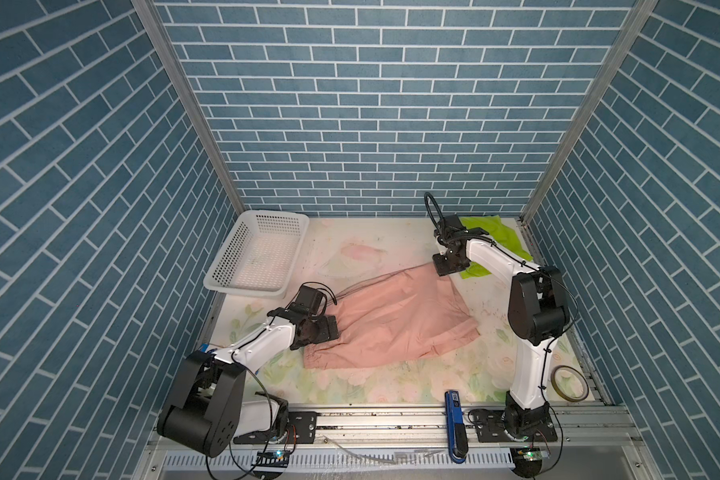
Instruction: Fold and stack the shorts
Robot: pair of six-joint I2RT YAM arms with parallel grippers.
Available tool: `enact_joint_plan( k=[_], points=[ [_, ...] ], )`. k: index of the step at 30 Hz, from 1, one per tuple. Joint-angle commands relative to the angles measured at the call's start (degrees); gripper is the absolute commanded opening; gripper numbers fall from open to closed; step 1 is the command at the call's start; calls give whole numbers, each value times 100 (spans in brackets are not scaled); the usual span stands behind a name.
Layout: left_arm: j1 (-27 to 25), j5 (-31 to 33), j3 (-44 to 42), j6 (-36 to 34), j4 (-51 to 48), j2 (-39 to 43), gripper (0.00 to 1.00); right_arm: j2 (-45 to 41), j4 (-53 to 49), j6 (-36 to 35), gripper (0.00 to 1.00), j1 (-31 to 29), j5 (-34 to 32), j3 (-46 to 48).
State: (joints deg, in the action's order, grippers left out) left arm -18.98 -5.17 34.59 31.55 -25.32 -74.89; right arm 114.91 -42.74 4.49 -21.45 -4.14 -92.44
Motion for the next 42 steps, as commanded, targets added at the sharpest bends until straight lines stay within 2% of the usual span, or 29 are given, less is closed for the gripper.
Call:
enact_joint_plan(
  k=[1, 4, 7, 9, 12, 16, 18, 20, 21, 23, 25, 28, 29, 32, 36, 39, 42],
  points=[
    [35, -41, 220, -16, -389, -23, 100, -854, 100, 202, 55, 116, 231, 421],
    [37, -95, 518, -1, -890, 269, 100, -1630, 298, 558, 61, 319, 394, 1237],
    [42, -156, 738, 33, -1301, 711, 100, -2223, 362, 870, 63, 485, 456, 2192],
    [41, -442, 840, 27, -1442, 893, 100, -2539, 468, 1048, 63, 562, 529, 2854],
    [-21, -931, 732, 174, -1213, 1080, 100, -2844, 712, 1194, 63, 624, 663, 3582],
    [-68, -1297, 387, 473, -781, 1262, 100, -3063, 1194, 1184, 63, 634, 882, 4083],
    [-79, -965, 512, 411, -1489, 1339, 100, -3095, 1315, 1193, 63, 634, 889, 4180],
    [-70, -233, 767, 225, -2296, 1449, 100, -3068, 1338, 1187, 62, 642, 888, 4260],
    [-63, 189, 873, 289, -2597, 1490, 100, -3050, 1362, 1185, 59, 638, 889, 4299],
    [-11, 156, 914, 308, -2444, 1584, 100, -3041, 1378, 1186, 49, 635, 1039, 4343],
    [-9, 86, 1099, 373, -2381, 1536, 100, -3097, 1295, 1194, 34, 640, 1080, 4336],
    [-38, 82, 1506, 319, -2467, 1347, 100, -3326, 1103, 1277, 6, 638, 789, 4355],
    [-76, -15, 1602, 280, -2427, 1317, 100, -3375, 997, 1290, 0, 642, 741, 4345],
    [-404, -425, 1537, 393, -1864, 1380, 100, -3375, 640, 1357, 0, 651, 765, 4253],
    [-840, -936, 866, 845, -433, 1228, 100, -3486, 440, 1466, 0, 660, 572, 4311],
    [-993, -957, 399, 1009, 254, 862, 100, -3621, 323, 1526, 0, 721, 404, 4314],
    [-999, -730, 112, 899, 331, 484, 100, -3614, 315, 1589, 0, 854, 240, 4390]
  ],
)
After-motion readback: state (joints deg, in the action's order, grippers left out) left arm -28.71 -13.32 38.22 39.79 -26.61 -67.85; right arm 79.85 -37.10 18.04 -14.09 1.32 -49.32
